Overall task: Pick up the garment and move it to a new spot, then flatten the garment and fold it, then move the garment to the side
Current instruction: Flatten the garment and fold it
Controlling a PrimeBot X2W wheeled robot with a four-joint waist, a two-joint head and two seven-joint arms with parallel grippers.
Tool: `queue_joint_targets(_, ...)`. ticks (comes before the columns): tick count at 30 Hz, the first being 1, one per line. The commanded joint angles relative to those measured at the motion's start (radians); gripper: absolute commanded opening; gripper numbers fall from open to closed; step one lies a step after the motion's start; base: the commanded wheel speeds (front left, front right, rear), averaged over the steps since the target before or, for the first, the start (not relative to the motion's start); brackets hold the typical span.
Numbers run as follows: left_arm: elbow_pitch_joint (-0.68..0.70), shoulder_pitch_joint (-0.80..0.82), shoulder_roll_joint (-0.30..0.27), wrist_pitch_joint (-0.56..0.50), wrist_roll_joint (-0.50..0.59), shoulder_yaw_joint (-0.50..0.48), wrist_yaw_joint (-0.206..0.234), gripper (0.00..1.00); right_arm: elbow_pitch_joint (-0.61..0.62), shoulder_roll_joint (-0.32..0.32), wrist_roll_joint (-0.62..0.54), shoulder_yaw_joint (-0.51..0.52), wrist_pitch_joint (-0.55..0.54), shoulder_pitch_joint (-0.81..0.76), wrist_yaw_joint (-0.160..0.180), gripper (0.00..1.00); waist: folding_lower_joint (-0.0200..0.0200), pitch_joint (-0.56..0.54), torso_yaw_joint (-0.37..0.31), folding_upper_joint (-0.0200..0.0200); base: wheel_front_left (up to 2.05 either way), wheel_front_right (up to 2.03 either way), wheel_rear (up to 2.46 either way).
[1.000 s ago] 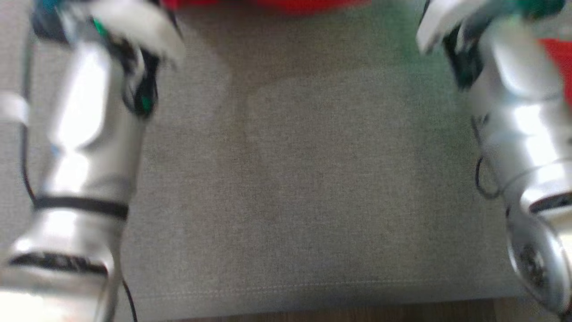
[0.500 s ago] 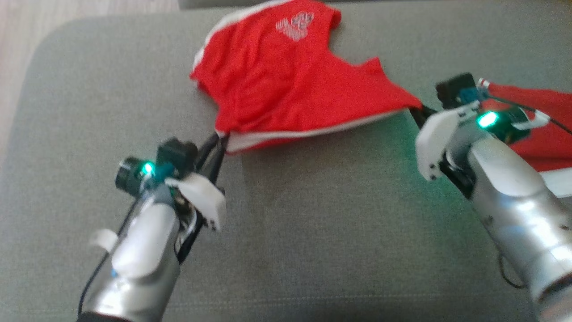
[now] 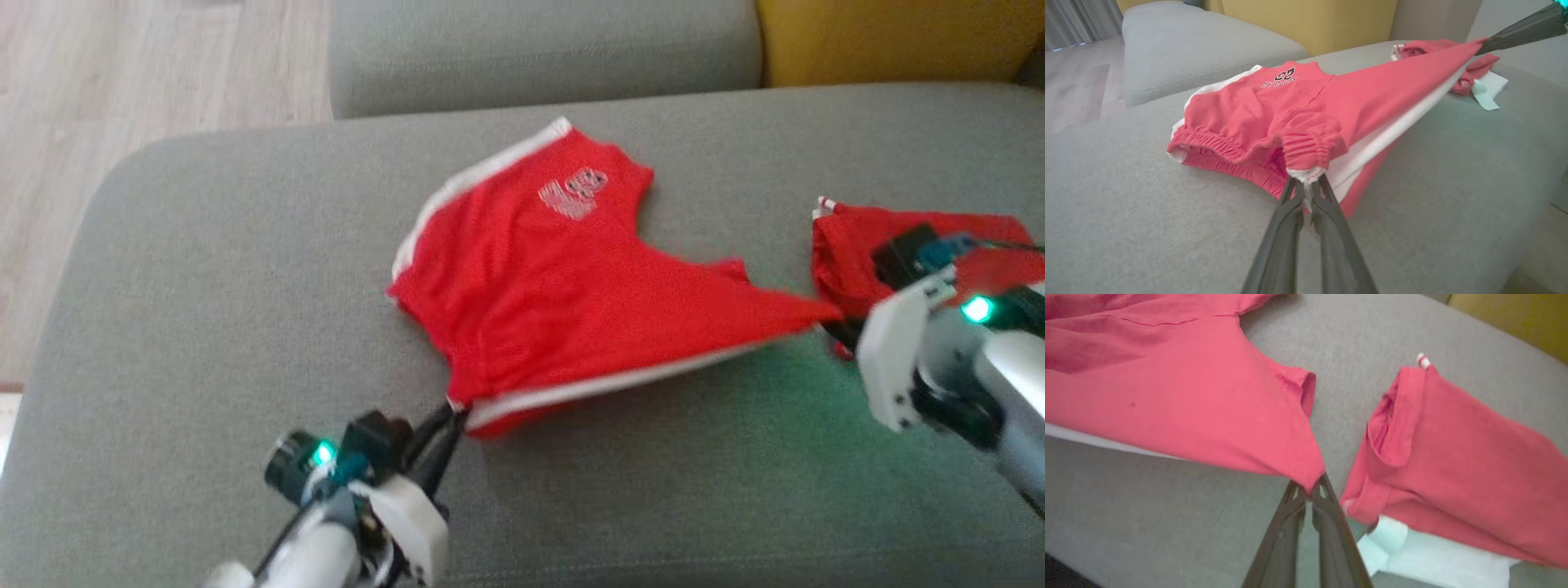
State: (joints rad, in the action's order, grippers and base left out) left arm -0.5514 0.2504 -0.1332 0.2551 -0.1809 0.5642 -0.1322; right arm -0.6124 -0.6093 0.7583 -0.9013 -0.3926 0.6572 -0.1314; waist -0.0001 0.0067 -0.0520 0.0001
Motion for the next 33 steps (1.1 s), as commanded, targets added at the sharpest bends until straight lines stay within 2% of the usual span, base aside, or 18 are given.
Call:
queue_joint_targets(1, 0.051, 0.007, -0.029, -0.007, -0.015, -0.029, 0.002, 0.0, 0.048, -0.067, 0.026, 0.004, -0.024, -0.012, 0.001, 0.0, 0.0001, -0.018, -0.004, -0.0001, 0.0, 0.0, 0.0)
queue_joint_targets(9, 0.251, -0.152, -0.066, -0.105, -0.055, 0.05, 0.003, 0.0, 0.259, -0.281, 0.142, 0.011, -0.219, -0.145, 0.001, 0.0, 0.0001, -0.049, -0.003, -0.0001, 0.0, 0.0, 0.0)
queue_joint_targets(12, 0.331, -0.182, -0.078, -0.135, -0.064, 0.052, 0.014, 0.0, 0.326, -0.333, 0.158, 0.054, -0.259, -0.167, 0.001, 0.0, 0.0001, -0.05, 0.001, -0.0001, 0.0, 0.0, 0.0)
queue_joint_targets(14, 0.371, -0.186, -0.081, -0.148, -0.069, 0.046, 0.024, 0.0, 0.351, -0.345, 0.153, 0.097, -0.266, -0.166, 0.001, 0.0, 0.0001, -0.046, 0.006, -0.0001, 0.0, 0.0, 0.0)
queue_joint_targets(18, 0.412, -0.167, -0.078, -0.154, -0.075, 0.028, 0.045, 0.0, 0.378, -0.324, 0.116, 0.175, -0.278, -0.136, 0.001, 0.0, 0.0001, -0.029, 0.023, -0.0001, 0.0, 0.0, 0.0)
queue_joint_targets(23, 0.431, -0.127, -0.064, -0.156, -0.089, 0.002, 0.065, 0.0, 0.379, -0.253, 0.051, 0.248, -0.307, -0.062, 0.001, 0.0, 0.0001, 0.0, 0.06, -0.0001, 0.0, 0.0, 0.0)
queue_joint_targets(31, 0.417, -0.056, -0.046, -0.151, -0.103, -0.017, 0.069, 0.0, 0.32, -0.16, -0.045, 0.27, -0.335, 0.077, 0.001, 0.0, 0.0001, 0.075, 0.137, -0.0001, 0.0, 0.0, 0.0)
queue_joint_targets(33, 0.398, -0.018, -0.031, -0.144, -0.105, -0.013, 0.063, 0.0, 0.271, -0.135, -0.087, 0.26, -0.325, 0.137, 0.001, 0.0, 0.0001, 0.111, 0.176, -0.0001, 0.0, 0.0, 0.0)
